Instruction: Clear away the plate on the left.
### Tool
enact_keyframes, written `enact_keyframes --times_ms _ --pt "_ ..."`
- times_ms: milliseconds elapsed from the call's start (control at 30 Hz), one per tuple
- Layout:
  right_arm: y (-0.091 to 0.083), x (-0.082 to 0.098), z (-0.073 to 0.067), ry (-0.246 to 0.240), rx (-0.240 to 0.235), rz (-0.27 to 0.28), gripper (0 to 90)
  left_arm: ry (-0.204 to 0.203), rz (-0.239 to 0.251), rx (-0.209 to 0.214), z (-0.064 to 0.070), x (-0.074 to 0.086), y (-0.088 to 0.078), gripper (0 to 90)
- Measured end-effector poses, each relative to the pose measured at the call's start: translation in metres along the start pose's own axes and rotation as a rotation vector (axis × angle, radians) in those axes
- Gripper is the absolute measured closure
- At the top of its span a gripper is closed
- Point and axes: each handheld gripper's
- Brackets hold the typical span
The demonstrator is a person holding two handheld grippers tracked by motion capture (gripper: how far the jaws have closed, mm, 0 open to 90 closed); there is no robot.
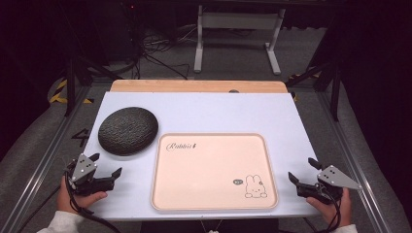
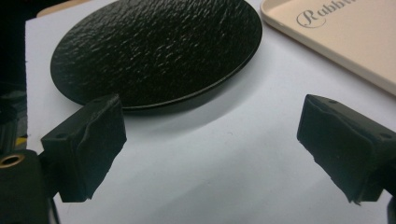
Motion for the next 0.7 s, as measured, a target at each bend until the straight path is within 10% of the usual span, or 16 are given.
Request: enact_keyframes --times_ms 300,700 --pt "-0.005 -0.002 -0.004 -0.012 0.008 0.008 13.6 0.041 -0.029 -0.002 0.005 -0.002 0.001 8.7" --pt "-0.003 -0.002 -0.006 -0.018 0.004 -0.005 13.7 0.202 -0.135 -0.085 0.009 -0.017 0.02 12.1"
Point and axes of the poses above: each handheld gripper's, and its own axes: y roughly forward along the jaws, x roughly out of its underside, z roughly to its right, and after that the axes turned 8 degrees about x, right-handed
